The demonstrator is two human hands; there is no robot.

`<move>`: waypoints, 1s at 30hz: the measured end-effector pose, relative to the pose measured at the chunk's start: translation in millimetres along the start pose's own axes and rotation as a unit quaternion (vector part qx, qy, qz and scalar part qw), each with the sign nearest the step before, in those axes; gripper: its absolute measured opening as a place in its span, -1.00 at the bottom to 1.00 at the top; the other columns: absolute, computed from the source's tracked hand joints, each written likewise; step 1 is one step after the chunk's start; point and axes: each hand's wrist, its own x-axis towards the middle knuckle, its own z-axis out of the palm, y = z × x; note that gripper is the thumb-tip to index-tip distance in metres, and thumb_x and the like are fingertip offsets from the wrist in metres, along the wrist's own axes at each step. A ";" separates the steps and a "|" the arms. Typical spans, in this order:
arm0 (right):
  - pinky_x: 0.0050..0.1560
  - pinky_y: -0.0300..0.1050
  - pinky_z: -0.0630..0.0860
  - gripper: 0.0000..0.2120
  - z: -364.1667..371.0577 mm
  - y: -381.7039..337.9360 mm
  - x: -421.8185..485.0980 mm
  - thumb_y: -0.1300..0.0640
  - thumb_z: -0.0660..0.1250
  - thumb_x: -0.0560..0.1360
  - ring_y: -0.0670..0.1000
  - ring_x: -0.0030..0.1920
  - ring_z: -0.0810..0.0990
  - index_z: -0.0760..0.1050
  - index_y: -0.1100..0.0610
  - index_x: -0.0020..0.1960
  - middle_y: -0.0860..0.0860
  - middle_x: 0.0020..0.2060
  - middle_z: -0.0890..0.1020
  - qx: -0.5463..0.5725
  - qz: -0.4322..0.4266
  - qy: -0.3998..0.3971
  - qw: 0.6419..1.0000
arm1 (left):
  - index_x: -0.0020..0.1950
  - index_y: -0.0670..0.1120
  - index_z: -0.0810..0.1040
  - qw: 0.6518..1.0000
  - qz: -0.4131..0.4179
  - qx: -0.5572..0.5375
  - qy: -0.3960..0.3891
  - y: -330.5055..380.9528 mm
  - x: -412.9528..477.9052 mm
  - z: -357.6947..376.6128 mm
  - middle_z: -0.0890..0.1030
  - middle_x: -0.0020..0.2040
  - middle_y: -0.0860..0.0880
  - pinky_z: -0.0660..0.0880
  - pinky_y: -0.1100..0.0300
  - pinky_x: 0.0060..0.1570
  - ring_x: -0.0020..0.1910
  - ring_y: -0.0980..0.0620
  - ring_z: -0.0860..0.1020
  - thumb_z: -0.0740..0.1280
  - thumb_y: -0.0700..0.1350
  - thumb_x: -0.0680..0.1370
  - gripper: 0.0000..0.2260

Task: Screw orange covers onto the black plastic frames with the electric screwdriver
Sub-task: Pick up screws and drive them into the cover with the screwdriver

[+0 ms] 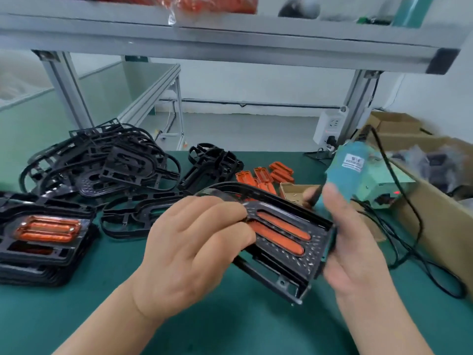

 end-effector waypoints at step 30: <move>-0.11 -0.23 0.63 -0.69 25.3 12.9 -18.5 -0.11 0.62 0.34 -0.06 -0.14 0.73 0.66 -0.16 0.05 -0.09 -0.14 0.75 -0.326 -0.114 0.035 0.938 | 0.15 0.17 0.59 0.741 -0.561 -0.367 -0.046 20.9 7.2 9.1 0.74 0.07 0.10 0.58 0.33 -0.02 0.05 0.13 0.70 0.49 -0.03 0.60 -0.82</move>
